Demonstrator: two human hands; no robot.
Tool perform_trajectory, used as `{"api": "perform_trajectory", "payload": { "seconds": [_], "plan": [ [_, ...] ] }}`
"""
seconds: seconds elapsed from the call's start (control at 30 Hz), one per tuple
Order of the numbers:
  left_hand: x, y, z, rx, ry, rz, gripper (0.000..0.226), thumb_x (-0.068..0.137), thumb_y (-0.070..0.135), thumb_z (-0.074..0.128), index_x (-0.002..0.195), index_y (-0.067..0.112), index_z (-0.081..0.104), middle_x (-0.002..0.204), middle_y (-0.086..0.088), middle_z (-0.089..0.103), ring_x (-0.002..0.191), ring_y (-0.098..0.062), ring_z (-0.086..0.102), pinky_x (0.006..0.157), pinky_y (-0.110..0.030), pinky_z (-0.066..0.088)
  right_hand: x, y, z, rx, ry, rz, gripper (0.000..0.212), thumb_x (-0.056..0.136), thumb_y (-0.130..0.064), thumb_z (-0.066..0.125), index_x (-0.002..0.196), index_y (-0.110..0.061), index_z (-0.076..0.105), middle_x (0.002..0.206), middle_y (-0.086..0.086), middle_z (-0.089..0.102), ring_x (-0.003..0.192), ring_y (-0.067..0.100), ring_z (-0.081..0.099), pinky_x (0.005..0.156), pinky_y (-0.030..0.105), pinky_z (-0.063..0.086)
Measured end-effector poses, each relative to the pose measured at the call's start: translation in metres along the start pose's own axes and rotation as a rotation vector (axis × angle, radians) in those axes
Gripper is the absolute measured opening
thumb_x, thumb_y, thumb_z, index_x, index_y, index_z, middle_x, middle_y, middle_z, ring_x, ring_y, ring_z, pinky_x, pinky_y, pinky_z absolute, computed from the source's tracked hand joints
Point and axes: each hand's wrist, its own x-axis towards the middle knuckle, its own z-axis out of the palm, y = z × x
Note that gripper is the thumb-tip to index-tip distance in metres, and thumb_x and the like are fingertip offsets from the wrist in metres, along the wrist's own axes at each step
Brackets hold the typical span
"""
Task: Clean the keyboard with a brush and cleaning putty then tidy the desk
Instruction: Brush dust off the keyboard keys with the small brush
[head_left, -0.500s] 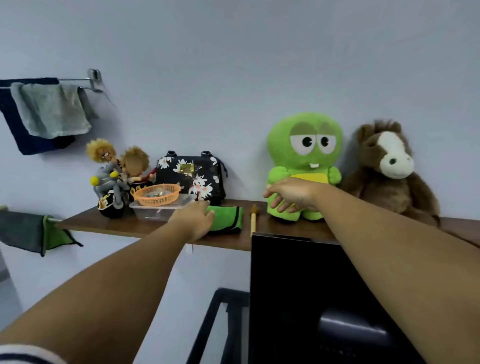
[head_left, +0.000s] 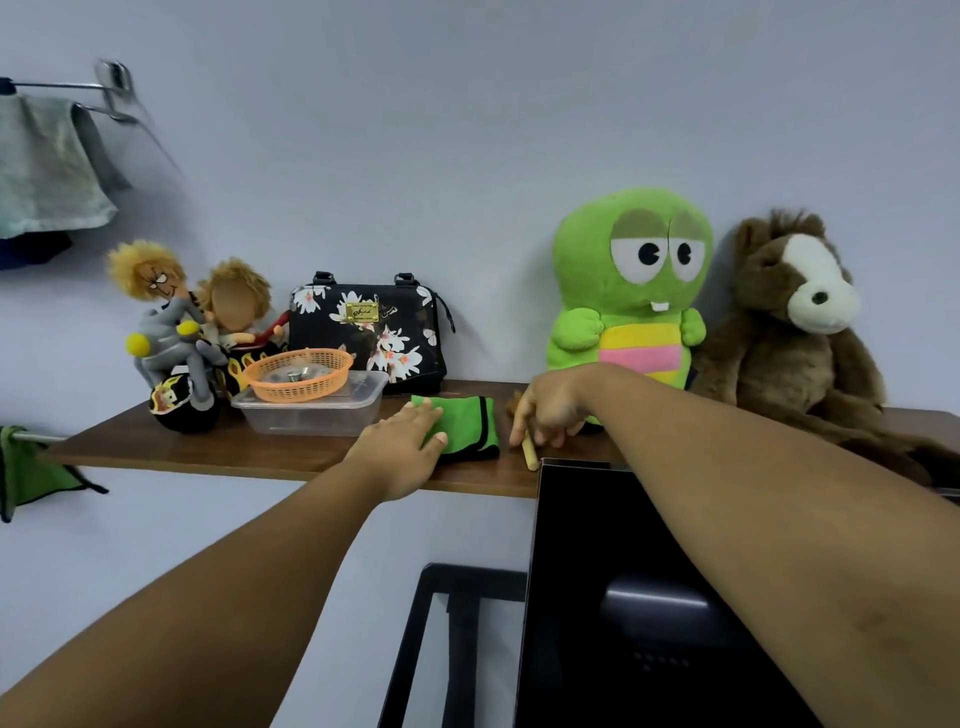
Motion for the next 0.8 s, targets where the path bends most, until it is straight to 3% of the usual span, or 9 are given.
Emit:
{"api": "perform_trajectory", "payload": {
  "seconds": [0.17,0.3,0.43,0.57,0.7,0.8],
  "plan": [
    [0.003,-0.004,0.003,-0.001,-0.052,-0.005,0.054,0.102,0.046,0.024,0.153,0.028,0.019,0.162,0.006,0.009,0.149,-0.013,0.007,0.118,-0.044,0.014,0.003,0.002,0.002,0.039,0.010,-0.035,0.036,0.080,0.011,0.058,0.084,-0.022,0.070,0.074,-0.004,0.069,0.072,0.007,0.060,0.060,0.020,0.045],
    [0.002,-0.004,0.002,-0.016,-0.071,0.000,0.055,0.102,0.046,0.024,0.153,0.028,0.019,0.162,0.006,0.010,0.149,-0.013,0.006,0.118,-0.043,0.014,0.000,0.006,0.001,0.172,0.088,-0.116,0.032,0.076,0.013,0.059,0.086,-0.016,0.067,0.083,0.001,0.074,0.068,0.005,0.059,0.060,0.022,0.044],
    [-0.001,0.000,-0.004,-0.021,-0.019,0.004,0.054,0.102,0.044,0.026,0.153,0.024,0.022,0.162,0.003,0.013,0.149,-0.016,0.010,0.118,-0.043,0.015,-0.012,0.010,0.002,0.376,0.297,-0.195,0.031,0.074,0.016,0.064,0.090,-0.010,0.068,0.067,-0.006,0.067,0.052,-0.003,0.056,0.058,0.020,0.045],
    [-0.007,0.016,-0.013,-0.024,0.090,0.036,0.054,0.102,0.044,0.029,0.152,0.025,0.025,0.161,0.002,0.016,0.148,-0.018,0.015,0.117,-0.045,0.015,-0.033,0.019,0.010,0.507,0.526,-0.275,0.024,0.076,0.011,0.072,0.097,0.001,0.068,0.063,-0.006,0.060,0.050,-0.004,0.054,0.057,0.012,0.042],
    [-0.018,0.041,-0.018,-0.018,0.221,0.091,0.053,0.100,0.044,0.032,0.150,0.026,0.029,0.160,0.002,0.020,0.148,-0.016,0.016,0.118,-0.044,0.014,-0.062,0.036,0.018,0.660,0.774,-0.364,0.021,0.077,-0.001,0.074,0.088,-0.018,0.067,0.068,-0.001,0.064,0.063,0.012,0.060,0.071,0.034,0.052],
    [-0.033,0.065,-0.012,-0.009,0.328,0.115,0.053,0.099,0.046,0.032,0.148,0.025,0.033,0.159,0.003,0.024,0.147,-0.014,0.016,0.119,-0.043,0.013,-0.094,0.050,0.030,0.782,0.918,-0.418,0.024,0.083,-0.001,0.071,0.085,-0.023,0.062,0.075,0.002,0.065,0.073,0.017,0.063,0.078,0.039,0.055]
  ]
}}
